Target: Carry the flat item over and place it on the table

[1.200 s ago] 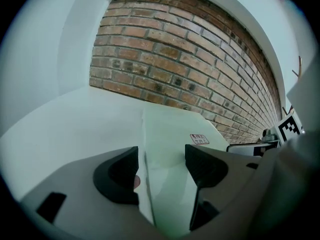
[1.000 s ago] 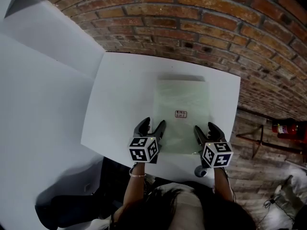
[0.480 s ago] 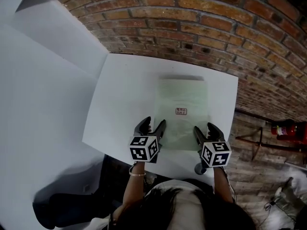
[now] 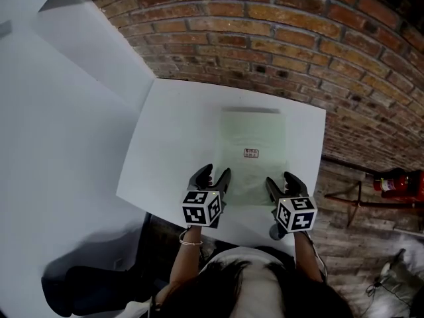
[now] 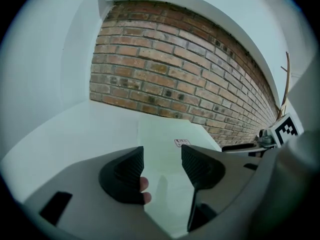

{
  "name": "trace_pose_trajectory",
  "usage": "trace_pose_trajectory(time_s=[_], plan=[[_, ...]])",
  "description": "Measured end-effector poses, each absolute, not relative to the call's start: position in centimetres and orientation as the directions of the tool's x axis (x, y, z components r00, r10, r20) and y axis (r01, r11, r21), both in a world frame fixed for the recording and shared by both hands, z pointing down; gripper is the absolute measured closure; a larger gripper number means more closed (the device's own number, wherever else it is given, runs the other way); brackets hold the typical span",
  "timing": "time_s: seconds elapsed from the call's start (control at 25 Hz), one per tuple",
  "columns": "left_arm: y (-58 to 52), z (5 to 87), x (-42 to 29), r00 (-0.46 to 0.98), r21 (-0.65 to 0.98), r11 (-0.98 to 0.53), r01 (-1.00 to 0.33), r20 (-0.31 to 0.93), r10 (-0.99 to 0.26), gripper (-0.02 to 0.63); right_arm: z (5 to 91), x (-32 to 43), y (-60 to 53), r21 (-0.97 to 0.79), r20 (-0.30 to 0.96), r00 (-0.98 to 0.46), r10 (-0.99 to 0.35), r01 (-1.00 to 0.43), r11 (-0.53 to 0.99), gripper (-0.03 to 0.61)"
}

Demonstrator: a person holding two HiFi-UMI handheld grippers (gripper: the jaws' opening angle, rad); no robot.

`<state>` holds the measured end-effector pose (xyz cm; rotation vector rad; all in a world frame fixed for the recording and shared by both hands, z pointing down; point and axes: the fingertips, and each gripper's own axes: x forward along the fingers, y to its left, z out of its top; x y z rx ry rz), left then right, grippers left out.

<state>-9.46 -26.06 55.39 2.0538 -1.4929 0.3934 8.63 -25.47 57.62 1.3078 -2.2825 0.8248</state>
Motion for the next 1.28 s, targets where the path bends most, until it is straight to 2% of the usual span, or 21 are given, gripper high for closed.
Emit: trace_pose_trajectory(time_s=[1.28], plan=[[-19.0, 49.9, -9.7, 0.341, 0.259, -0.248, -0.934, 0.431, -0.835, 0.494, 51.9, 6.9, -19.5, -0.202, 0.478, -0.468, -0.743, -0.882, 0.426, 0.408]])
